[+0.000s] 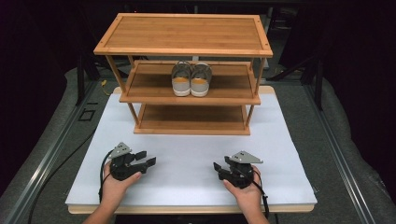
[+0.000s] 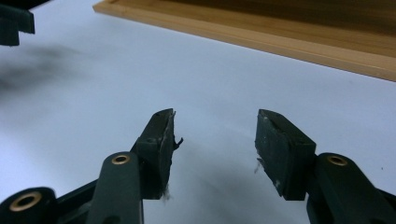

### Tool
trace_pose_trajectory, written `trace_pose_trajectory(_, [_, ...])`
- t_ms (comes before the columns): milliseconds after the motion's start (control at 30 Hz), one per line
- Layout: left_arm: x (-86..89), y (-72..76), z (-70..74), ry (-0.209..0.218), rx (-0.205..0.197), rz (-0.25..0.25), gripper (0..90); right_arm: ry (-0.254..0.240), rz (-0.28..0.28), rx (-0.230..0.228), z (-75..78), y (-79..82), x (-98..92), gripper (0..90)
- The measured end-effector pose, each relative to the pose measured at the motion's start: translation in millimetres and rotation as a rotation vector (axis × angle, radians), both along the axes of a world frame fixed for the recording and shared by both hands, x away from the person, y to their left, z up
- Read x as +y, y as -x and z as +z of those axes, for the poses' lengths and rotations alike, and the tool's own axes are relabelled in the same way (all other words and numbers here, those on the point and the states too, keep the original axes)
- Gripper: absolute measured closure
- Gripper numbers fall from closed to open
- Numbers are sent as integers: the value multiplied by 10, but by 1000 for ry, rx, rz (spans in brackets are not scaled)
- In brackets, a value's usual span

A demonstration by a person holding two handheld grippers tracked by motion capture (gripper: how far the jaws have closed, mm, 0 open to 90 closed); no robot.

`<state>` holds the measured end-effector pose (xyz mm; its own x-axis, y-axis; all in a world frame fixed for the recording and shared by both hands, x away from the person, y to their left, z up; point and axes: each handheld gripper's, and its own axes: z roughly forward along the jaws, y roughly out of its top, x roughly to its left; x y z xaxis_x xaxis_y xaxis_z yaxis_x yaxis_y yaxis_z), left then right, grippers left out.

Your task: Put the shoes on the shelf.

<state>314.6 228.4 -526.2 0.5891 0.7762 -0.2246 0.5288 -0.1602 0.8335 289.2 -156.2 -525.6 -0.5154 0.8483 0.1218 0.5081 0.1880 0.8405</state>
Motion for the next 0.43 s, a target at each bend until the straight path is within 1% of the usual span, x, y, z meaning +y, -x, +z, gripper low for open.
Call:
trace_pose_trajectory(67, [-11,-9,-35,-6,14,-7,432,16,2,9,-13,-2,14,468])
trace_pose_trajectory(200, [-64,-5,-85,-43,14,-30,432,23,6,13,-46,-6,19,461])
trace_pose_trajectory(300, [-105,-6,-114,-68,19,-45,430,37,-2,29,-83,-26,26,459])
trace_pose_trajectory(333, [-122,-4,-128,-68,25,-49,428,32,4,34,-96,-33,25,458])
trace_pose_trajectory(367, [-139,-3,-139,-72,34,-57,424,29,-6,36,-104,-33,33,452])
trace_pose_trajectory(400, [-153,-5,-148,-81,35,-64,423,41,-14,40,-103,-28,35,444])
trace_pose_trajectory(433, [-153,-5,-148,-81,35,-64,417,41,-8,39,-106,-27,35,444])
